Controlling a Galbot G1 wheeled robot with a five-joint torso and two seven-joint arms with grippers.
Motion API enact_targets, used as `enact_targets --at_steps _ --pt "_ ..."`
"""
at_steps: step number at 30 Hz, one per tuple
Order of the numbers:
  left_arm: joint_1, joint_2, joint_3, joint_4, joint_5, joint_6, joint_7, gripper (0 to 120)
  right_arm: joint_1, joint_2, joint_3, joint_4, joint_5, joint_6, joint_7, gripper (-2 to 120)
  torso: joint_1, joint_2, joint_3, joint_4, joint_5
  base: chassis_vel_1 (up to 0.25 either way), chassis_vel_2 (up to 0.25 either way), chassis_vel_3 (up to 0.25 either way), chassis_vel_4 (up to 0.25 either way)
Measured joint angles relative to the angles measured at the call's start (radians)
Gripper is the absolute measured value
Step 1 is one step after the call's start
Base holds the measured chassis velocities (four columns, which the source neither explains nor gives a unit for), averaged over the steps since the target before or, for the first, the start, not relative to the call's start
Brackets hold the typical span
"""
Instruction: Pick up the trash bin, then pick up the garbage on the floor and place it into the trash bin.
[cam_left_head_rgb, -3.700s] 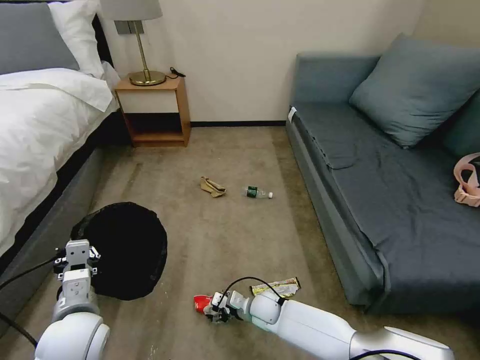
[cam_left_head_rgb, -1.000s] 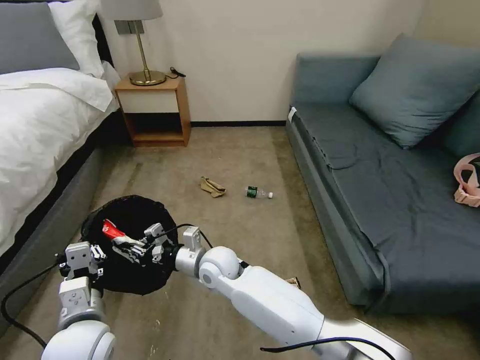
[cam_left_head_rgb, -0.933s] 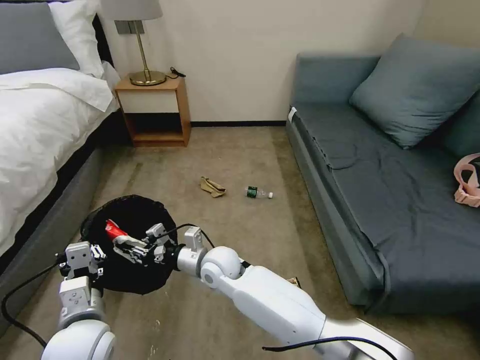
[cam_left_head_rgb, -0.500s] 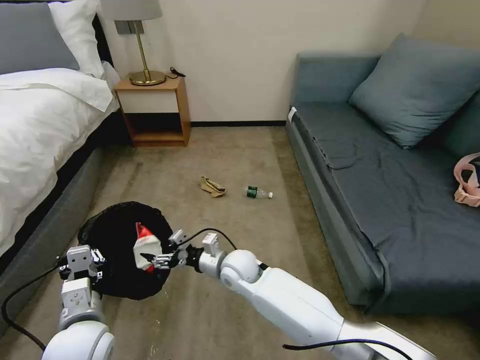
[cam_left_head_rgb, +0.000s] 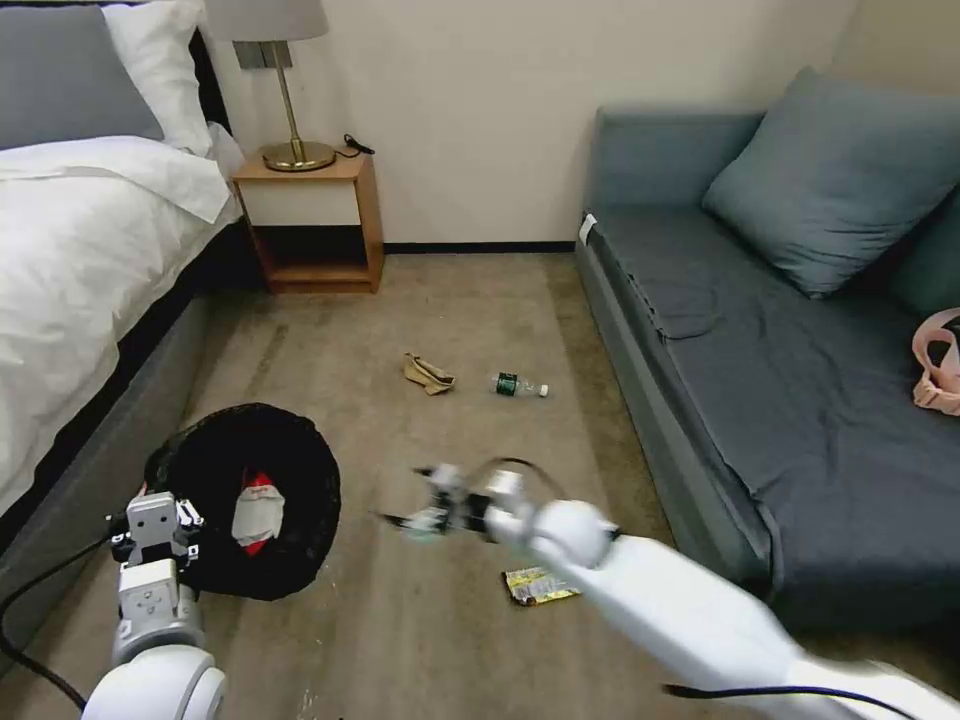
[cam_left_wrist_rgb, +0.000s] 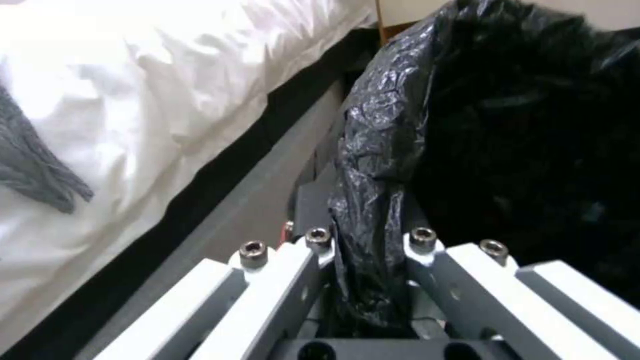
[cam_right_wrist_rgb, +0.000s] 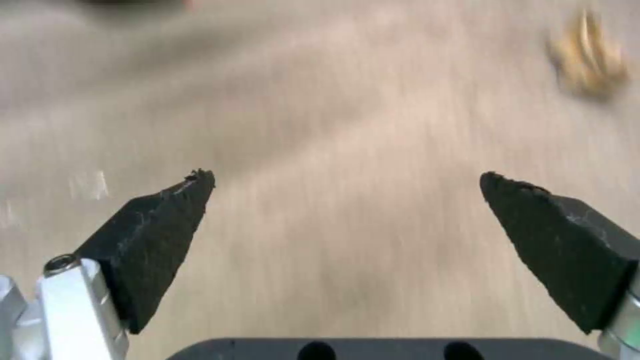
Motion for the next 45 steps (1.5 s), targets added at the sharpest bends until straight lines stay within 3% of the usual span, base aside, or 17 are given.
enact_targets --at_steps 1,6,9,17,24,43,45 --pt "0.015 -0.01 0.01 -0.021 0.0 0.006 -0.001 4 -0.074 -0.059 0.021 -0.007 -0.018 0.02 -0.004 100 0.0 0.0 0.0 0.0002 0.0001 0.0 0.0 0.0 0.0" --pt "0.028 -0.025 0.018 -0.038 0.003 0.008 -0.003 4 -0.173 -0.085 0.067 -0.045 -0.118 0.053 0.03 100 0.0 0.0 0.0 0.0 0.0 0.0 0.0 0.0 0.0" --pt "0.042 -0.035 0.02 -0.052 0.003 0.01 -0.006 4 -0.213 -0.048 0.102 -0.125 -0.256 0.06 0.118 100 0.0 0.0 0.0 0.0004 0.0001 0.0 0.0 0.0 0.0" --pt "0.093 -0.032 -0.01 -0.034 -0.015 -0.02 -0.005 4 -0.22 0.004 0.131 -0.282 -0.405 0.1 0.148 100 0.0 0.0 0.0 0.0006 -0.0004 0.0 0.0 0.0 0.0" --pt "0.088 -0.026 -0.017 -0.015 -0.055 -0.024 -0.004 4 -0.216 0.017 0.137 -0.347 -0.441 0.119 0.149 100 0.0 0.0 0.0 0.0005 -0.0006 0.0 0.0 0.0 0.0" --pt "0.065 -0.022 0.0 -0.006 -0.056 -0.017 -0.005 4 -0.185 0.069 0.162 -0.474 -0.445 0.188 0.141 100 0.0 0.0 0.0 0.0004 -0.0005 0.0 0.0 0.0 0.0" --pt "0.066 -0.022 0.0 -0.01 -0.055 -0.016 -0.006 4 -0.177 0.078 0.162 -0.488 -0.445 0.189 0.132 99 0.0 0.0 0.0 -0.0001 -0.0019 0.0 0.0 0.0 0.0"
